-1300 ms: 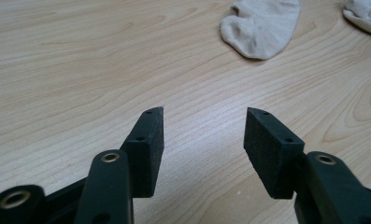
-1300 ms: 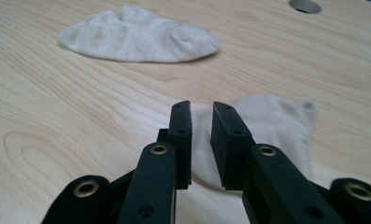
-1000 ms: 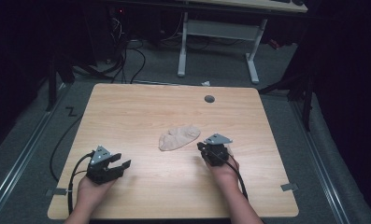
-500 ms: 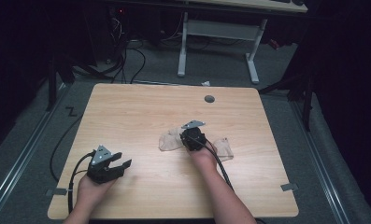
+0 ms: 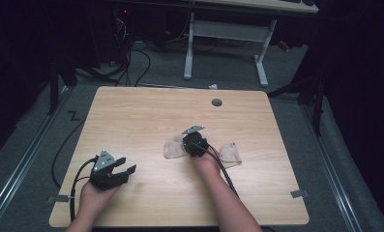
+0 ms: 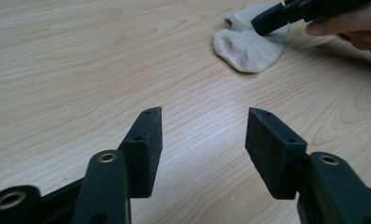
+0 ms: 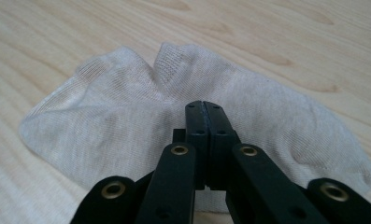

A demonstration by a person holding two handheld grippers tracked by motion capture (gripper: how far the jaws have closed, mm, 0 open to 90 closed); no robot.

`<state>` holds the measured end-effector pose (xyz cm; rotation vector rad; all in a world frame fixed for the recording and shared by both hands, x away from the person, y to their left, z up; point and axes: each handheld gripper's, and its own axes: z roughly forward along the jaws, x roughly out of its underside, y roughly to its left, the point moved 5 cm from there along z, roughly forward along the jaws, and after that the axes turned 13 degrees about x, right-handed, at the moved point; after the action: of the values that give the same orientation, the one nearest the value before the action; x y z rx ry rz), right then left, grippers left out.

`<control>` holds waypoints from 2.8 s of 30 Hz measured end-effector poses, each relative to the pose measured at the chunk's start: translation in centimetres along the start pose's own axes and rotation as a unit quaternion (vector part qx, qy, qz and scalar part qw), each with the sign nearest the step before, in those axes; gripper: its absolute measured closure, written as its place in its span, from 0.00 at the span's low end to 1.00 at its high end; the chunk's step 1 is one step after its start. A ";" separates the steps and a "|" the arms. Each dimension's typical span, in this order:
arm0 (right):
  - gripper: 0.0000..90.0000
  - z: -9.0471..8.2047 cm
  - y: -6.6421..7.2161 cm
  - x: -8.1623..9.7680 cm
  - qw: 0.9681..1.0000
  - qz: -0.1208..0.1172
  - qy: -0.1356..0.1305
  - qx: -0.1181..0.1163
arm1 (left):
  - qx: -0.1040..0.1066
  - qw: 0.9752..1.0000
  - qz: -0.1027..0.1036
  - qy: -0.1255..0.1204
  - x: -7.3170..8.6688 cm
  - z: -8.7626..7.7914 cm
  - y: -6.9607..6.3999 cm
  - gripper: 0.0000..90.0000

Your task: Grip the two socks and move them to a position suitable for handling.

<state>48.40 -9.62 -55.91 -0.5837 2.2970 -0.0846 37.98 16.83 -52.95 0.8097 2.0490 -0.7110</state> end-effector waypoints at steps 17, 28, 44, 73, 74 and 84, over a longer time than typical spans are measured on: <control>0.99 -4.6 2.1 4.5 0.999 -0.030 -0.023 -0.038 | 0.012 1.000 0.008 0.012 -0.1 0.8 -0.9 0.51; 0.98 -8.3 4.0 7.9 0.995 -0.051 -0.042 -0.073 | 0.052 0.998 0.015 0.019 -0.4 1.6 -3.3 0.51; 0.88 -11.9 2.0 9.1 0.993 -0.029 -0.095 -0.063 | 0.081 0.995 0.014 0.049 -0.1 4.8 -6.3 0.56; 0.93 -10.3 -1.0 11.7 0.998 -0.050 -0.039 -0.004 | 0.173 0.980 0.013 0.101 1.2 8.8 -10.6 0.86; 0.93 -10.3 -1.2 11.7 0.998 -0.045 -0.038 -0.003 | 0.178 0.978 0.020 0.102 1.2 9.0 -11.1 0.87; 0.85 -11.8 -1.2 10.9 0.997 -0.028 -0.072 -0.007 | 0.189 0.976 0.054 0.093 0.5 8.5 -12.5 0.81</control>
<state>34.05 -16.73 -54.40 -0.6405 2.1442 -0.0519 32.45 2.94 -55.29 1.2349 2.0420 -1.0143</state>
